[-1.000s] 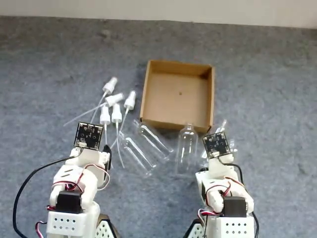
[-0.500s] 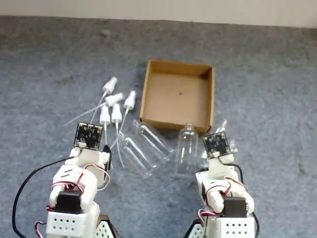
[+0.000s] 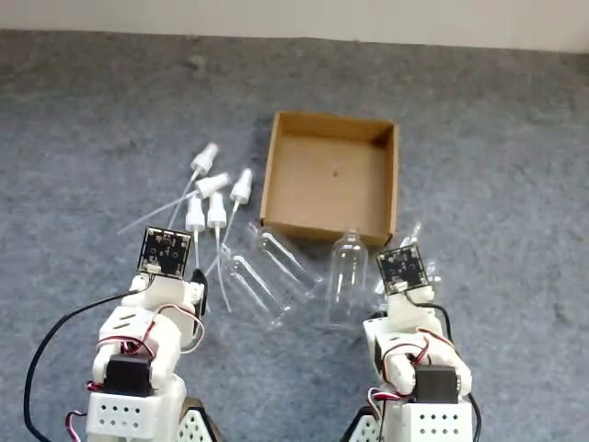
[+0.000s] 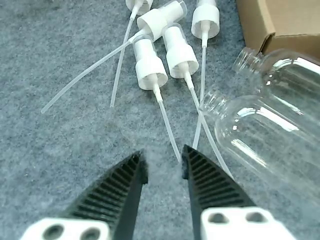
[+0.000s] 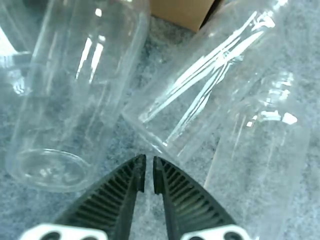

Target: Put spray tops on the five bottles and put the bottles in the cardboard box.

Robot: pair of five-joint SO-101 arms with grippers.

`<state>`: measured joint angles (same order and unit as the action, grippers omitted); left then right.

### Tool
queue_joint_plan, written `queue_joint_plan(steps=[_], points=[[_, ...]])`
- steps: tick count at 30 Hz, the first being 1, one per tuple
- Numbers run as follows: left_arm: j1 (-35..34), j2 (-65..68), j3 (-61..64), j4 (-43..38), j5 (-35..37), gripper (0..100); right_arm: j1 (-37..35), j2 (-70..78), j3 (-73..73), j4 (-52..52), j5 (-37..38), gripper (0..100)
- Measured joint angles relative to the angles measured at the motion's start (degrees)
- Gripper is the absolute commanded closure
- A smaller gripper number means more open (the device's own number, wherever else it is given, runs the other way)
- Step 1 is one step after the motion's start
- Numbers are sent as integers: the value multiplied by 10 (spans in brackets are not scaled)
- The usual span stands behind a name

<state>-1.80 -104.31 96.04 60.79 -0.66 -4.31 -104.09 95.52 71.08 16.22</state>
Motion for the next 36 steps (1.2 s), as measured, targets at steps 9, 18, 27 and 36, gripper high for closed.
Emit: queue_joint_plan(steps=[9,18,27,36], points=[[0,0,0,0,0,922,-11,0,0,0,0,991],[0,0,0,0,0,922,-39,0,0,0,0,991],[0,0,0,0,0,922,-43,0,0,-2,-1,988],[0,0,0,0,0,922,39,0,0,-65,-1,985]])
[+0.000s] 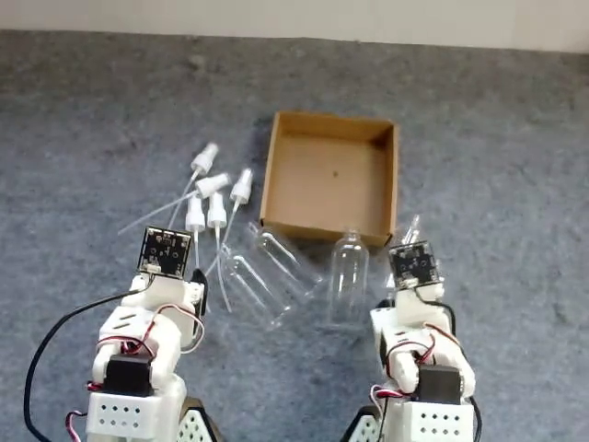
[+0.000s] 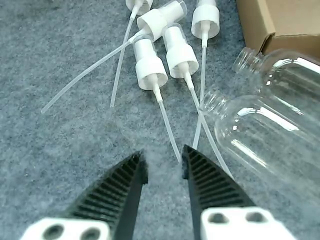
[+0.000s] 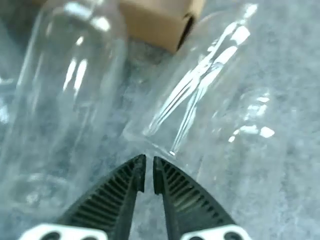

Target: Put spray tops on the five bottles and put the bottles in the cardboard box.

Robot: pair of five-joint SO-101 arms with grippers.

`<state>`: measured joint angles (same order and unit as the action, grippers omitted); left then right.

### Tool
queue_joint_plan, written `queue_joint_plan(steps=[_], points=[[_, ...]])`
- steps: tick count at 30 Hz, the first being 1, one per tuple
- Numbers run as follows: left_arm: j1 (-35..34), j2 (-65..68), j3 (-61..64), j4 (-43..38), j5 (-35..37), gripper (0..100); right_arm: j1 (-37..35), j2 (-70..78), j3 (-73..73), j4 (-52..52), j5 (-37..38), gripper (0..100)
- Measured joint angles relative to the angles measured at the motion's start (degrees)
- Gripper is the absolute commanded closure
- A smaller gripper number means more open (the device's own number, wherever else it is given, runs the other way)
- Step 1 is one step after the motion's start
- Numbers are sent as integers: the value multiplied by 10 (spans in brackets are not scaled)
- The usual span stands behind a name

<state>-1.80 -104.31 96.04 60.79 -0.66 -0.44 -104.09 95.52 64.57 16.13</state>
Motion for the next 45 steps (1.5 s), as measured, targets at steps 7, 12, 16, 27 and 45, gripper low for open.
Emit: queue_joint_plan(steps=[7,12,16,27,45], points=[[0,0,0,30,0,922,22,0,0,-34,0,973],[0,0,0,49,0,921,39,0,-59,33,0,852],[0,0,0,69,0,921,45,6,-98,53,0,822],[0,0,0,69,0,922,43,395,-345,67,-12,748],[0,0,0,69,0,922,-14,961,-650,27,-78,826]])
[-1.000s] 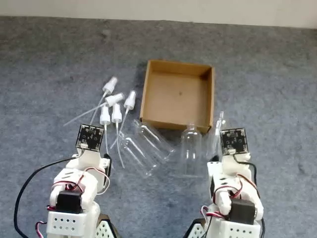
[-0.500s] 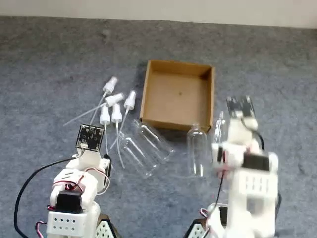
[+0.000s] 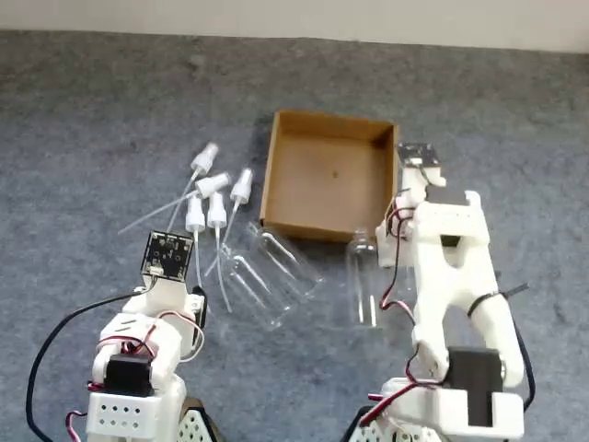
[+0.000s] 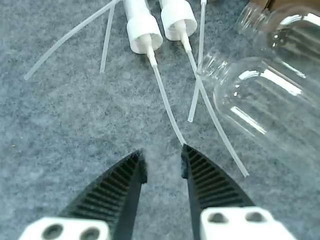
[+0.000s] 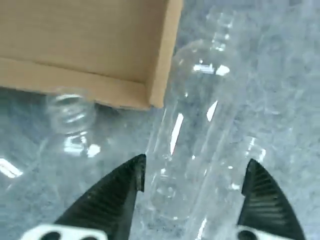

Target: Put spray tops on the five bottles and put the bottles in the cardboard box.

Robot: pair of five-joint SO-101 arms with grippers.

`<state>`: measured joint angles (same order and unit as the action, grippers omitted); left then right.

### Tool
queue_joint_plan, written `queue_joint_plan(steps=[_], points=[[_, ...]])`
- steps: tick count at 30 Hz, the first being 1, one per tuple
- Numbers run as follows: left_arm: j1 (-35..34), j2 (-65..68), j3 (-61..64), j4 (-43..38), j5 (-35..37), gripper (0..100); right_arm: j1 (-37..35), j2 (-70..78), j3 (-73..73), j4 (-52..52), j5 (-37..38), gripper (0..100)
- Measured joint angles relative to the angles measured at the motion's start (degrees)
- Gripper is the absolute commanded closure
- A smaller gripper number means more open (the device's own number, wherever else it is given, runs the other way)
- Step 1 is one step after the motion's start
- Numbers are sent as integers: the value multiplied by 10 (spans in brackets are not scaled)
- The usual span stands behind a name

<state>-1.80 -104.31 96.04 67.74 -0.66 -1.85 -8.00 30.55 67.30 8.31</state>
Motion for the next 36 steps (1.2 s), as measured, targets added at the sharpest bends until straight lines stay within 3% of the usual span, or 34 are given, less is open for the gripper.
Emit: queue_joint_plan(steps=[6,16,20,26,32,36], points=[[0,0,0,0,0,922,58,12,19,-31,12,914],[0,0,0,0,0,922,320,11,19,-30,194,917],[0,0,0,0,0,922,375,11,19,-30,239,914],[0,0,0,0,0,922,367,11,19,-30,246,905],[0,0,0,0,0,922,304,14,18,-25,246,751],[0,0,0,0,0,922,247,11,24,11,218,735]])
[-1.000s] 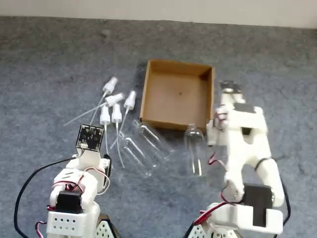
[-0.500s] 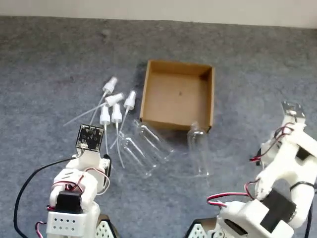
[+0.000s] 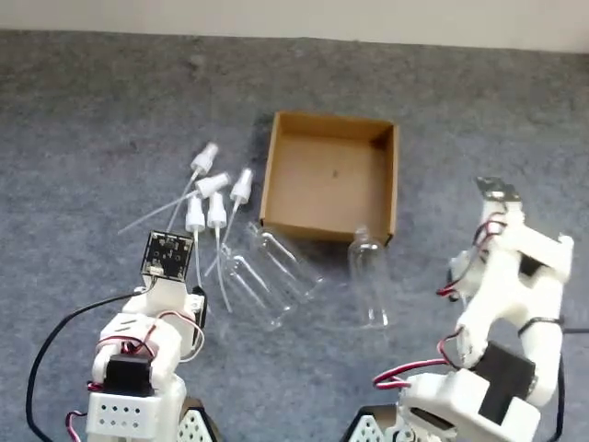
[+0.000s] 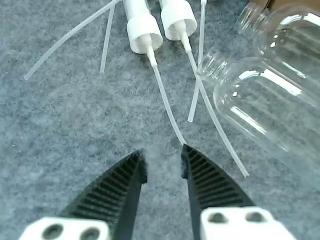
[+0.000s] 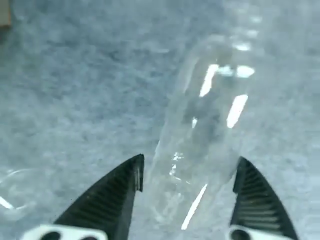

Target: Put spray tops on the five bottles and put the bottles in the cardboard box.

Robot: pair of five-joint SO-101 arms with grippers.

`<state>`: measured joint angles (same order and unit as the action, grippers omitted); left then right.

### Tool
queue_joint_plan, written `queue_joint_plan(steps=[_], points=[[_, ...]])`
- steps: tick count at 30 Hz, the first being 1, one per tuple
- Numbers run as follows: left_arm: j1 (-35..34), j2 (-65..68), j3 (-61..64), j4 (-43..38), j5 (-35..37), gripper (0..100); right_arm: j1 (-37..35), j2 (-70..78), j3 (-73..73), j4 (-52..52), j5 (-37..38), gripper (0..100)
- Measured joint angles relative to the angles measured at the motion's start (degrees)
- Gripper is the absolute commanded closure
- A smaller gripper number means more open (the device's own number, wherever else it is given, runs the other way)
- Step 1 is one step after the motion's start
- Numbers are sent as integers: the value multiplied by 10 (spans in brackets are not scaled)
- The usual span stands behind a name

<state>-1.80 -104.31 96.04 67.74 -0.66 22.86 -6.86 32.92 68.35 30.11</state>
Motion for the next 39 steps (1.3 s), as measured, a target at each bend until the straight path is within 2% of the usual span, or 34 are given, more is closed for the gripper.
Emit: queue_joint_plan(steps=[4,7,9,16,22,25,29,33,39], points=[[0,0,0,0,0,922,-65,-69,2,33,-56,671],[0,0,0,0,0,922,-108,-146,2,90,-62,605],[0,0,0,0,0,921,-120,-201,2,113,-60,608],[0,0,0,7,0,920,-126,-404,92,104,-60,721],[0,0,0,7,0,920,-119,-606,245,53,-60,849],[0,0,0,7,0,920,-74,-674,306,48,-50,852],[0,0,0,7,0,920,26,-668,275,65,4,807],[0,0,0,7,0,920,149,-555,163,100,33,782],[0,0,0,7,0,920,309,-297,-24,121,86,781]])
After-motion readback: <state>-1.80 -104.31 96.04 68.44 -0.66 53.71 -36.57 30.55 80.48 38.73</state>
